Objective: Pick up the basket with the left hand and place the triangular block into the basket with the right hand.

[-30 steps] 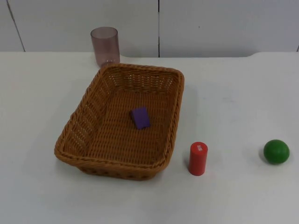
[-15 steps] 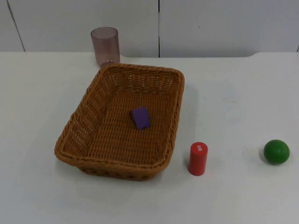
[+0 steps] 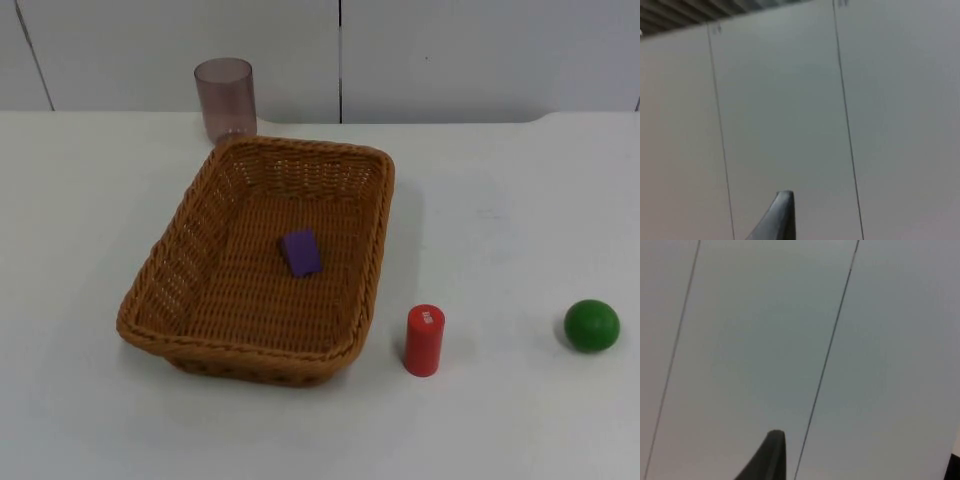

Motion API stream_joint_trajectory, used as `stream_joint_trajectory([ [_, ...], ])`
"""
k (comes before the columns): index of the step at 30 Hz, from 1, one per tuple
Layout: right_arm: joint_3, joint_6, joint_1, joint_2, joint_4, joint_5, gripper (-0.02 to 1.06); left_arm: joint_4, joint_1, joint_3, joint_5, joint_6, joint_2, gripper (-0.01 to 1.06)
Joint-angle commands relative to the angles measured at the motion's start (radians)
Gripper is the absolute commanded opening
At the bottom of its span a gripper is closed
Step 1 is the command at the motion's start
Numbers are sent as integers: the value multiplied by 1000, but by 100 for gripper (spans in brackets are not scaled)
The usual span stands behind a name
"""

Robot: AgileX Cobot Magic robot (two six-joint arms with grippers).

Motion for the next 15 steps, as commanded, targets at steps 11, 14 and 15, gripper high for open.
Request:
stream_joint_trajectory([
  [11,-5,-10,1,-31,69,93,105,-139,50,-8,106,40,-110,105],
  [14,-5,-16,1,-31,73,91,105,-140,43,17,129,122,-142,105],
  [15,-5,-16,1,-31,71,91,105,-142,36,30,132,129,-142,105],
])
